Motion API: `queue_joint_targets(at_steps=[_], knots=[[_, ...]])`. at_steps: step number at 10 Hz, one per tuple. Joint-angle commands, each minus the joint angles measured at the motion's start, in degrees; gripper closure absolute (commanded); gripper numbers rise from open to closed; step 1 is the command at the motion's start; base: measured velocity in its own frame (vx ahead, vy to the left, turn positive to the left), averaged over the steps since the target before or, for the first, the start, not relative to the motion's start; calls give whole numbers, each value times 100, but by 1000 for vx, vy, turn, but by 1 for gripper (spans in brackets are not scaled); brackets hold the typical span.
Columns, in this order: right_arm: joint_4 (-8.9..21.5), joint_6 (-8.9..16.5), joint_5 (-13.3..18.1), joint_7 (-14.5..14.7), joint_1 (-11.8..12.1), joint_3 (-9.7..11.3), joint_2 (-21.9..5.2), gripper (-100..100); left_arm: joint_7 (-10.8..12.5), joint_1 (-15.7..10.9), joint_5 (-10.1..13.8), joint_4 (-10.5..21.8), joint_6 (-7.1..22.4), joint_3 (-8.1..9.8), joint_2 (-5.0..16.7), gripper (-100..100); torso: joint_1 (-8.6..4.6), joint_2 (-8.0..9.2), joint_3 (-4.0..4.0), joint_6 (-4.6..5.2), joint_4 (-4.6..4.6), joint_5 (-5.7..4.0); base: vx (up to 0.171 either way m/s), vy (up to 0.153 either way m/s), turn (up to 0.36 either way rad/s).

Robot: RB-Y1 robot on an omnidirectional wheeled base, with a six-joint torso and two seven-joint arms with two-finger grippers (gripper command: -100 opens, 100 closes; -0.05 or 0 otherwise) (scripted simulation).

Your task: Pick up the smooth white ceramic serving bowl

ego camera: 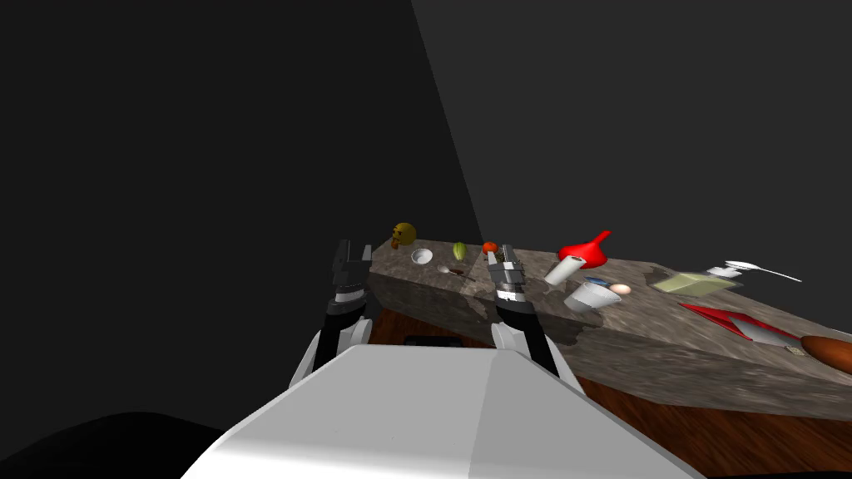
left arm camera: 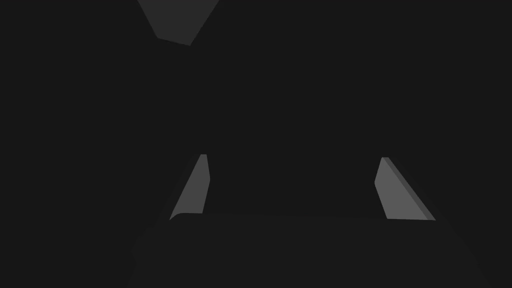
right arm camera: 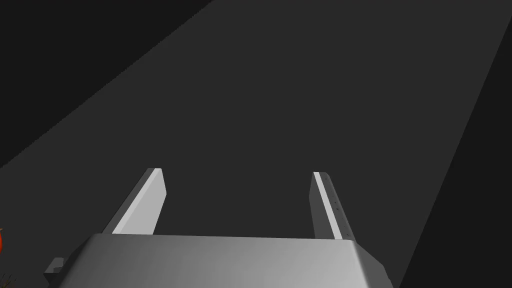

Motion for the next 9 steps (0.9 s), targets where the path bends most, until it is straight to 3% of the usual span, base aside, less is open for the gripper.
queue_joint_targets(at_steps=[1,9], knots=[[0,0,0,0,0,0,0,0,-10,-116,26,47,242,-11,100,-100,0,0,0,0,0,0,-10,1,-47],[0,0,0,0,0,0,0,0,-53,-594,145,267,1338,-65,425,-100,3,3,2,1,1,1,-14,7,-50]])
